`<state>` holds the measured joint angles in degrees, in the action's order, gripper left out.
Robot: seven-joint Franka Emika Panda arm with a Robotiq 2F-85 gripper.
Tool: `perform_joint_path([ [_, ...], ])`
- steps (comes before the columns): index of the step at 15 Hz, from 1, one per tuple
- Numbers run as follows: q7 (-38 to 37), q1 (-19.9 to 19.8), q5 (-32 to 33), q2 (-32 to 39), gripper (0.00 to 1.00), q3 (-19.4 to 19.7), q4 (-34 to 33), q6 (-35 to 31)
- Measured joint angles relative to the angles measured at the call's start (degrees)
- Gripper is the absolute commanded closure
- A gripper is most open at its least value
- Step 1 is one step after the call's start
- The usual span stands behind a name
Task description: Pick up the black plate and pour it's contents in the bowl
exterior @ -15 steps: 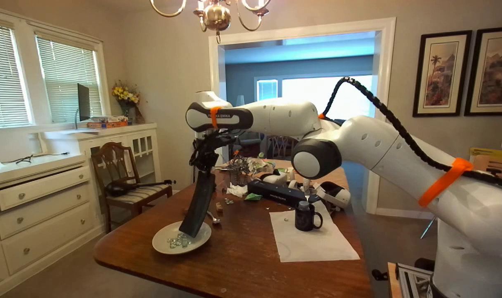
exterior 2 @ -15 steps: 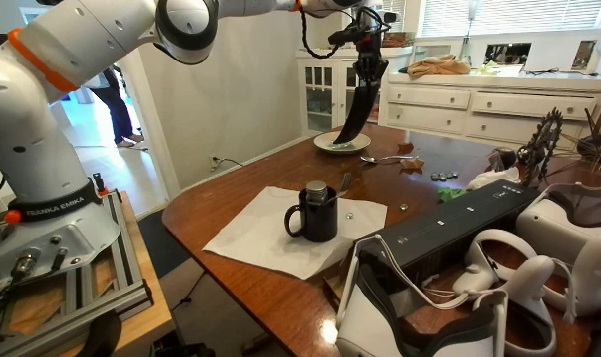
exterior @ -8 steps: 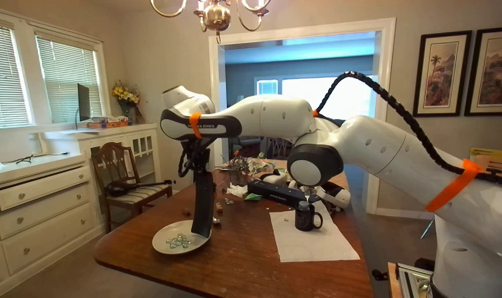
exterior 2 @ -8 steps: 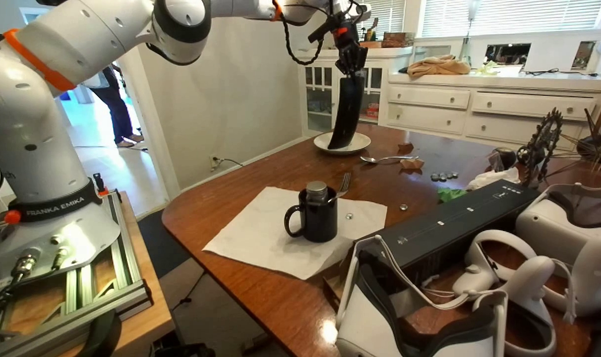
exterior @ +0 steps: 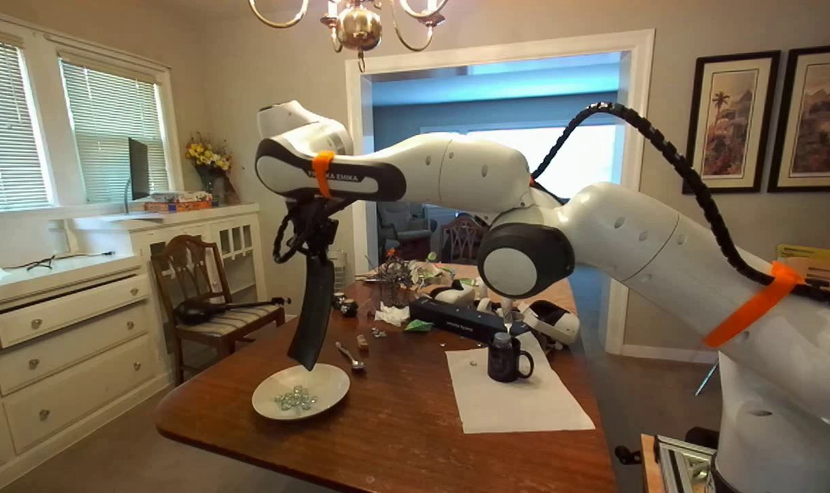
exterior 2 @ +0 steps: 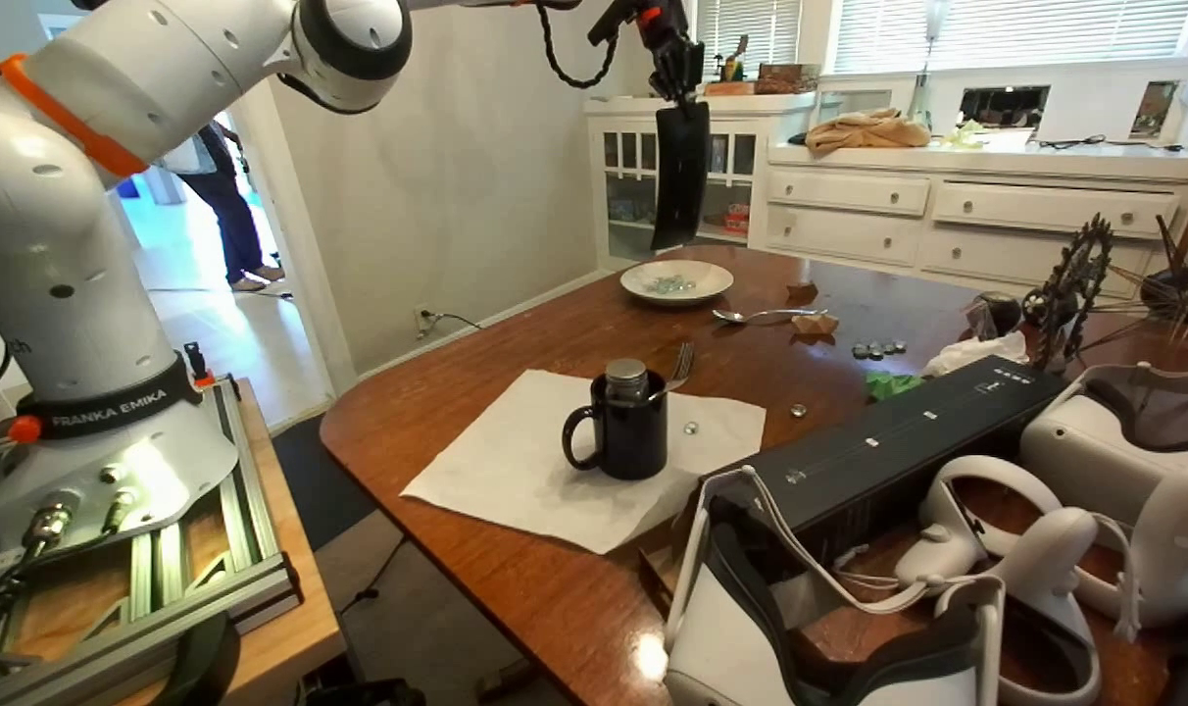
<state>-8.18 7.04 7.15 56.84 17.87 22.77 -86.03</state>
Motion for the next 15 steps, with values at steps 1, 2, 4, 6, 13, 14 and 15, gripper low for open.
perform_joint_path([
  [1,-1.3,-1.8,-0.2,-0.8,0.98,-1.7,0.0,-0.1],
  [2,-2.5,-3.8,-0.5,-1.2,0.98,-3.4,0.0,-0.5],
  [4,-4.2,-8.3,-2.0,-1.0,0.98,-6.4,0.5,-2.8],
  [6,-5.4,-13.1,-4.4,0.2,0.98,-9.0,1.6,-6.7],
  [13,-8.7,-24.9,-13.8,5.7,0.98,-15.5,3.3,-19.8],
  [14,-9.2,-25.8,-15.0,6.4,0.98,-16.4,3.3,-21.5],
  [15,-9.8,-26.6,-16.2,7.1,0.98,-17.2,3.3,-23.2],
])
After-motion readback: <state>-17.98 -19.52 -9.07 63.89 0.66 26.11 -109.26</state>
